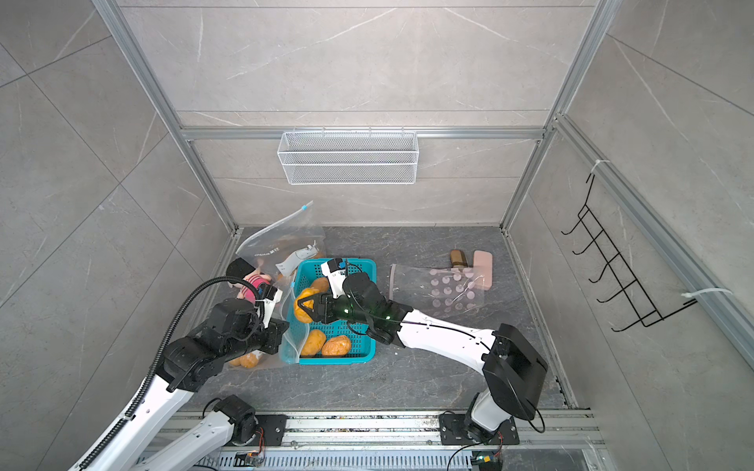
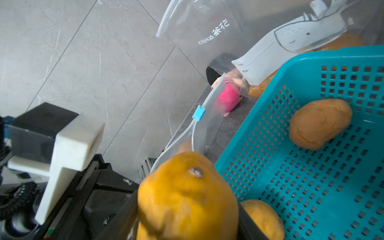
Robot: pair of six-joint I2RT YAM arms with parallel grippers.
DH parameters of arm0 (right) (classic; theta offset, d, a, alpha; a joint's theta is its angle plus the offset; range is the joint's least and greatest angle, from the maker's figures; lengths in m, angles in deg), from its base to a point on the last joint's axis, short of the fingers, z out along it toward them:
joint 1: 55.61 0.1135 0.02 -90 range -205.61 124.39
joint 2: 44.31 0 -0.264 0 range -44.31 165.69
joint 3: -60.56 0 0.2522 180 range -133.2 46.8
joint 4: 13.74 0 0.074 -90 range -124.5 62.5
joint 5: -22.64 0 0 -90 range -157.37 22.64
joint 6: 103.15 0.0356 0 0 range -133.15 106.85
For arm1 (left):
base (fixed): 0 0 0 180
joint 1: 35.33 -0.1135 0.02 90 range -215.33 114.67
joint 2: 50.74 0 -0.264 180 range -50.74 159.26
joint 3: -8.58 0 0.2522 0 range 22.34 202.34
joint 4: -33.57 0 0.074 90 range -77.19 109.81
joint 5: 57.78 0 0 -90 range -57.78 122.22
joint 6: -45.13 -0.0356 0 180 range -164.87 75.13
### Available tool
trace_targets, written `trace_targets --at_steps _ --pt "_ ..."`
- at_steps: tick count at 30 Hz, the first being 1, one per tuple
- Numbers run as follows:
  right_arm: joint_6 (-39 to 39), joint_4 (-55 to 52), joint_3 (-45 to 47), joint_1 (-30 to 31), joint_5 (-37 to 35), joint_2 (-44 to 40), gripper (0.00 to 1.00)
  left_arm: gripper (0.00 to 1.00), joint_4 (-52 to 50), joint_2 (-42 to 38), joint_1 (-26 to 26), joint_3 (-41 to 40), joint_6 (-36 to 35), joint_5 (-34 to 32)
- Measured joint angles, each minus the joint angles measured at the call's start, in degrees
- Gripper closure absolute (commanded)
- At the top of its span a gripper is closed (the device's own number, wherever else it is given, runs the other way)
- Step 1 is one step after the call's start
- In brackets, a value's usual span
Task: Put the potatoes into a zipper bag and zip it
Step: Pick up the potato from the basket, then place the potato into the zipper food storage bag.
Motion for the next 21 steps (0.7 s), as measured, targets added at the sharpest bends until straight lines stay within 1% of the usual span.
trace_targets --at_steps 14,21 --pt "-0.85 -0.24 -0.09 0.72 1.64 3.48 0.46 1.00 0.00 0.00 0.00 0.00 0.00 0.00" --pt "-3.45 -4.37 -1.49 1.27 0.04 4.79 0.46 1.00 0.00 0.35 0.00 0.00 0.00 0.00"
